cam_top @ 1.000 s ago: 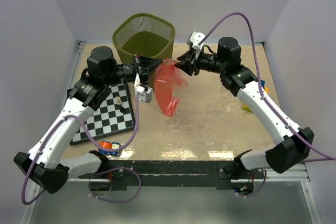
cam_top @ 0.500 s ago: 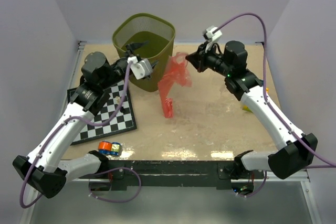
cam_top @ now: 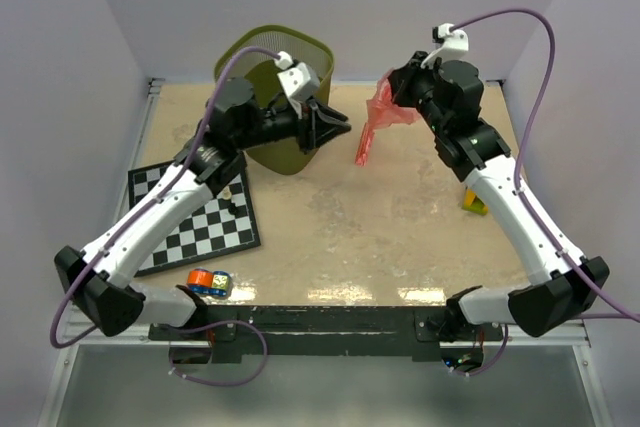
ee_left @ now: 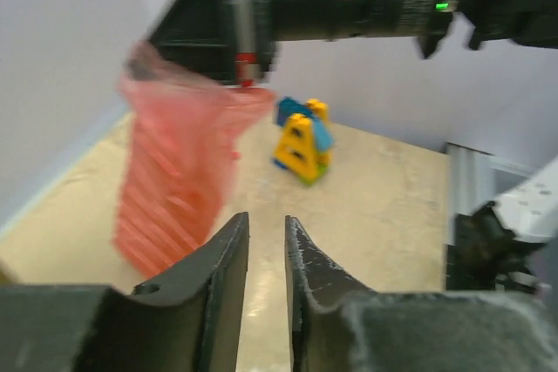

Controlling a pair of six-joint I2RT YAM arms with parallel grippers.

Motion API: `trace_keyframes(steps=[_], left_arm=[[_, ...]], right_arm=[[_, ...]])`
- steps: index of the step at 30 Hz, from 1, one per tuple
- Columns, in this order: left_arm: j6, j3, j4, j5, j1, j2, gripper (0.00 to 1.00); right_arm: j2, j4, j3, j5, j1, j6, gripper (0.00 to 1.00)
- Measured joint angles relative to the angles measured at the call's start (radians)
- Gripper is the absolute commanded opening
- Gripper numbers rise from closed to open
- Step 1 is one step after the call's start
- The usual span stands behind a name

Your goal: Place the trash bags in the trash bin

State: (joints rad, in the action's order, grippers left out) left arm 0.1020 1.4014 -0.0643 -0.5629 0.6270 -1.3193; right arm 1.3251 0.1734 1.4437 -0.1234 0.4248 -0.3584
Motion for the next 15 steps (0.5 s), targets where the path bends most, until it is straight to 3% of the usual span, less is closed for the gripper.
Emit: trace_keyframes(steps=[3,7,15], left_arm=[[0.029,0.04,0.015,-0.07,0.051,-0.065,0.31],[0.065,0.082,0.075,-0.1,0.087,-0.138,0.62],[0.221,0.264,0.13,0.034,0.132,-0.349,0.72]], right_arm=[[0.024,0.035,0.022,-0.062,-0.016,-0.062,0.0],[0.027,0.072,0.022,-0.105,-0.041,-0.108,0.0],[0.021,0.09,0.004,-0.129,-0.074,-0.166,0.0]])
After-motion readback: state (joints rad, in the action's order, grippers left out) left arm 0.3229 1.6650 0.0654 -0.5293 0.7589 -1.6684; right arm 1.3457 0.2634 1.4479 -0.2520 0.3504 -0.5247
